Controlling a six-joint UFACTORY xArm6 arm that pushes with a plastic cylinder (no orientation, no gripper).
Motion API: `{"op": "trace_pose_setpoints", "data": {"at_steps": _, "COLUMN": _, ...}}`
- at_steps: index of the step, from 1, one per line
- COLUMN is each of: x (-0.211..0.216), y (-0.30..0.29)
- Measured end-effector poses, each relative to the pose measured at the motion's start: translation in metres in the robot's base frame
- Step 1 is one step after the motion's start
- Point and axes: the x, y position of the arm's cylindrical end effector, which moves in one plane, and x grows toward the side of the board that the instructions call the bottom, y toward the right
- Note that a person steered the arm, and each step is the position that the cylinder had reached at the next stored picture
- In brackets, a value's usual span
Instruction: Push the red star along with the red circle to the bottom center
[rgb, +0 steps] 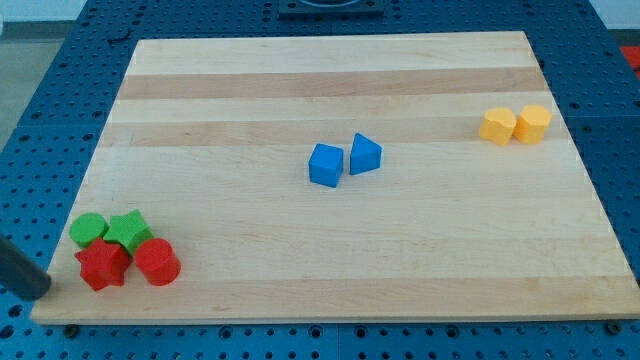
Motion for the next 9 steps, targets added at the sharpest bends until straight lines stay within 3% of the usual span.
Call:
{"op": "trace_pose_setpoints", "data": {"at_steps": 2, "x": -0.013, "y": 0.020}}
{"op": "trace_pose_setpoints", "data": {"at_steps": 9, "x": -0.013, "y": 0.256}}
